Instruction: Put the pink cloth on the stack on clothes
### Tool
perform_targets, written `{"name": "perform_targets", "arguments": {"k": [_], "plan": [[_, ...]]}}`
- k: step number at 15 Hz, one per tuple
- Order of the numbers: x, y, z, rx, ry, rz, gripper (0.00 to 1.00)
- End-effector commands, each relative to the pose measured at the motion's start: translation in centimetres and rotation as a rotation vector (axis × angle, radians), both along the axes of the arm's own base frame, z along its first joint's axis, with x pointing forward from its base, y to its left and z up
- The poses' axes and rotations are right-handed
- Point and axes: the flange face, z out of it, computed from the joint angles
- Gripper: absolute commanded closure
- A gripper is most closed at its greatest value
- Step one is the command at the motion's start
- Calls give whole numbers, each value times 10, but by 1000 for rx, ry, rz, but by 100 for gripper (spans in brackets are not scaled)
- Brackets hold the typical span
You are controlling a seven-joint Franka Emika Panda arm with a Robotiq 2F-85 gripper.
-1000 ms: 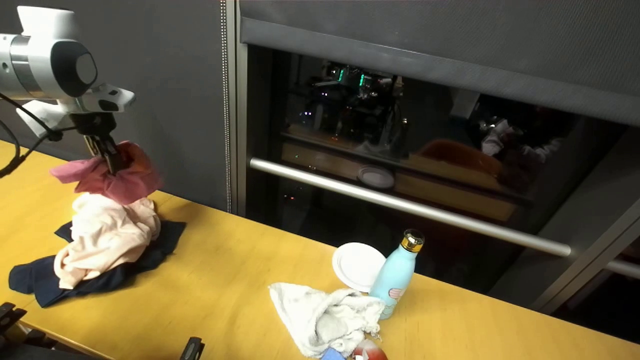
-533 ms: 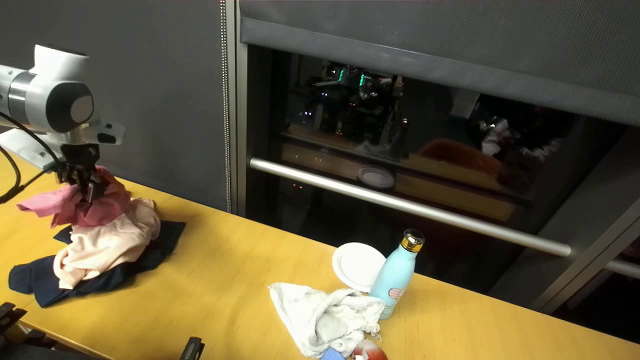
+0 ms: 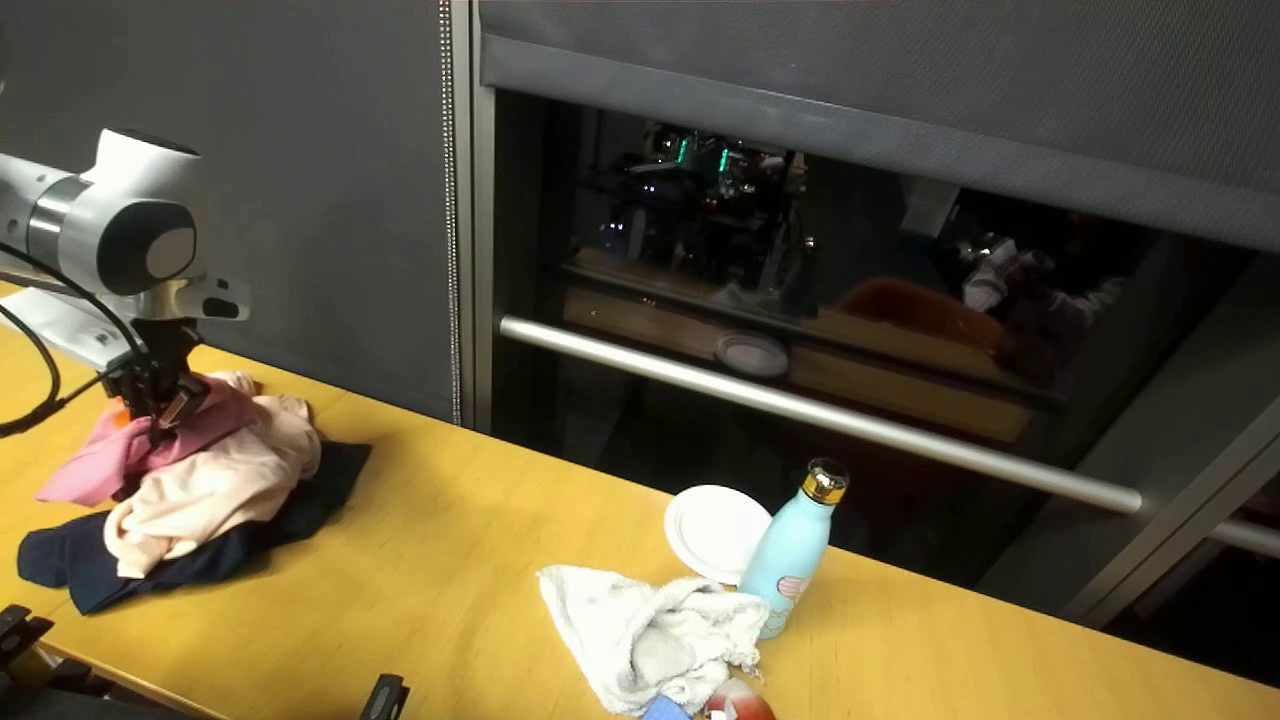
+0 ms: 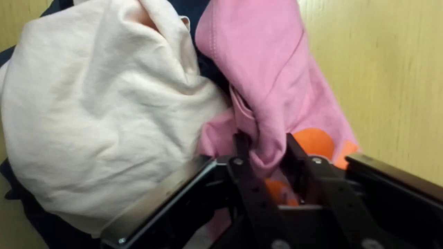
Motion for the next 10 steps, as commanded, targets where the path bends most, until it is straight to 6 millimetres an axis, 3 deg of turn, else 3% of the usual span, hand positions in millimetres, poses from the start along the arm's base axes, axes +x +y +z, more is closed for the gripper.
{"name": "perform_targets", "arguments": {"k": [1, 6, 10], "plan": [[-4, -1, 25, 47, 21, 35, 39], [-14, -13, 61, 46, 74, 25, 3], [-23, -40, 87, 13, 135, -13, 0]]}}
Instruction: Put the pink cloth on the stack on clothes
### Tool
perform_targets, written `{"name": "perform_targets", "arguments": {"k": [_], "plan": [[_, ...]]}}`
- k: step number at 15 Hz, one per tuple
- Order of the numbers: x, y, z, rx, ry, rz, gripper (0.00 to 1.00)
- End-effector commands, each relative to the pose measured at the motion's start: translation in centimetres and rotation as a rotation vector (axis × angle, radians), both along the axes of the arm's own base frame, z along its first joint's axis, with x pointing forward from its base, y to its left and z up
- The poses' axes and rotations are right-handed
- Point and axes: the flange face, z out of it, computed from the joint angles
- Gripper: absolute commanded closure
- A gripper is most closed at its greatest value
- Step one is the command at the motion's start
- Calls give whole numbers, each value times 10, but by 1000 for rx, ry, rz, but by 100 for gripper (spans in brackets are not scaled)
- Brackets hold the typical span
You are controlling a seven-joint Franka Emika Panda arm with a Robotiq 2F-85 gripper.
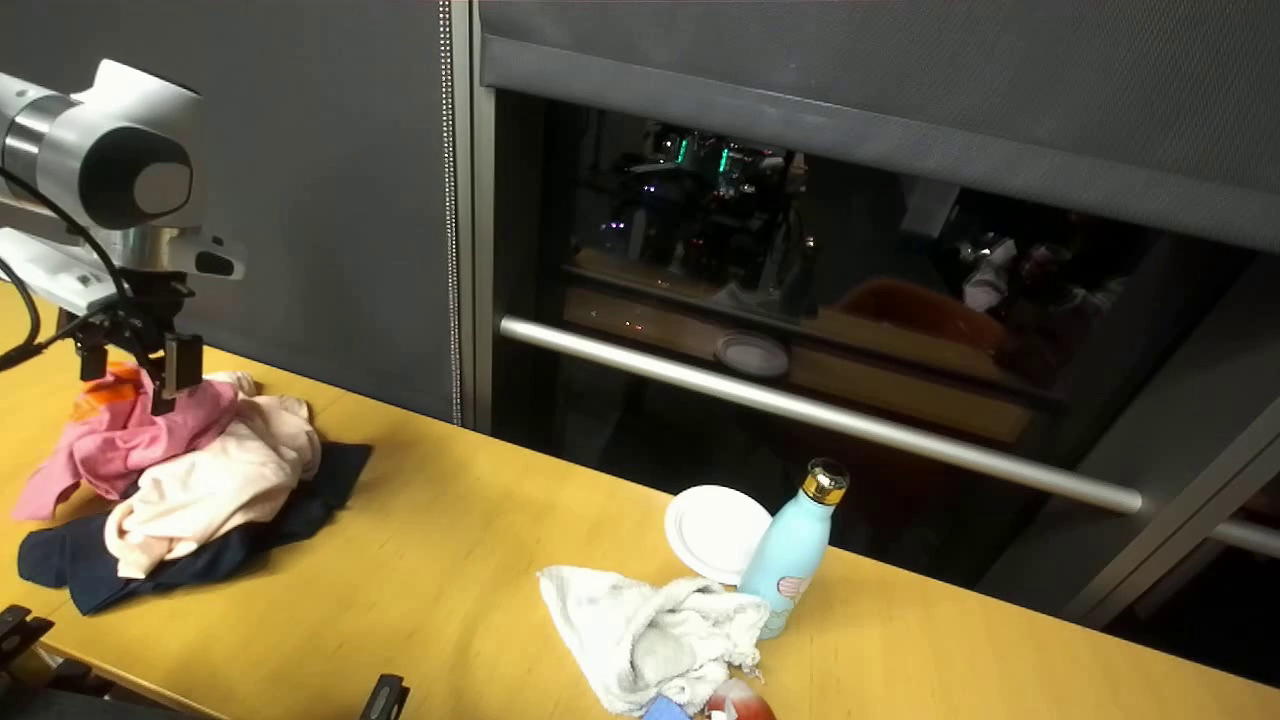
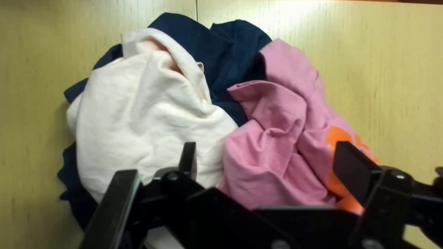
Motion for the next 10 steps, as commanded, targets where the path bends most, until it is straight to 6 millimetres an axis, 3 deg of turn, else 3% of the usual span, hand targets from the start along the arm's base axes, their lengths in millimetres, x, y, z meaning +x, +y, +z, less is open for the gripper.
{"name": "perform_targets", "arguments": {"k": [1, 5, 10], "plan": [[-15, -32, 28, -10, 55, -31, 0], [-19, -69, 18, -57, 54, -62, 0], [-29, -94, -7, -86, 109, -93, 0]]}}
